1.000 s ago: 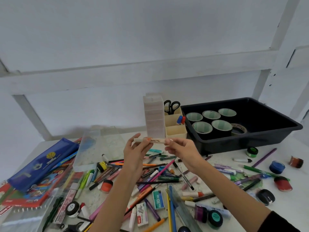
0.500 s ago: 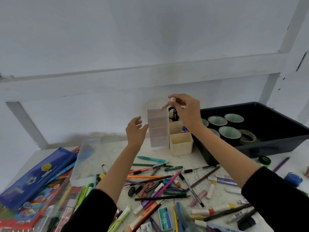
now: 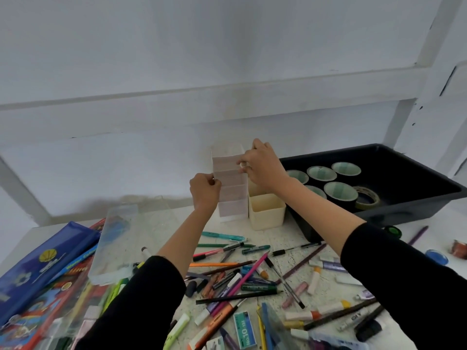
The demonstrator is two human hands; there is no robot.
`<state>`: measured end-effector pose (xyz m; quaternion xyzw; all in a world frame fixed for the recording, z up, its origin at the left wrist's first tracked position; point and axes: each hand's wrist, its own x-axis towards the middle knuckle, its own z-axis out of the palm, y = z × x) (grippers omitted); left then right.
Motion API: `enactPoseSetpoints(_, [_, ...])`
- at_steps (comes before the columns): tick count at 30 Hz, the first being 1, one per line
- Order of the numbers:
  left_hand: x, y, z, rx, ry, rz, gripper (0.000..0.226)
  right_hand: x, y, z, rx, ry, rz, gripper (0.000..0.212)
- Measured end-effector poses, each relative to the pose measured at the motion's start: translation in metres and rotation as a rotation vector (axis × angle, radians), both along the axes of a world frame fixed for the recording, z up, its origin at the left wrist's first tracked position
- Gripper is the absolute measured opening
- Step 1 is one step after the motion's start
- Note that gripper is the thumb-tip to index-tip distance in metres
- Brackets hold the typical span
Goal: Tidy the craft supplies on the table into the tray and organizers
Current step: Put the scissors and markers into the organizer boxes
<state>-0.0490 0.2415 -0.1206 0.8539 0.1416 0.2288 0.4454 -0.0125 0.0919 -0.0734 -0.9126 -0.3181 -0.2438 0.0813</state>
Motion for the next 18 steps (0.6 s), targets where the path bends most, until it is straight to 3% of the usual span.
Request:
enactPoseSetpoints(11, [0.008, 0.007, -0.002, 0.052, 0.029, -0.041, 0.020, 0.006, 0.018, -0.008, -0.284, -0.052, -0.083, 0.019])
enactPoseSetpoints(15, [-0.002, 0.006, -0.004, 0.087, 0.027, -0.092, 0.016, 0.003, 0.011, -0.018, -0.130, 0.041, -0.008, 0.048])
enactPoseSetpoints(18, [-0.011, 0.010, -0.014, 0.014, 0.116, -0.110, 0.039, -0.016, -0.005, -0.026, -0.013, -0.020, 0.042, 0.050])
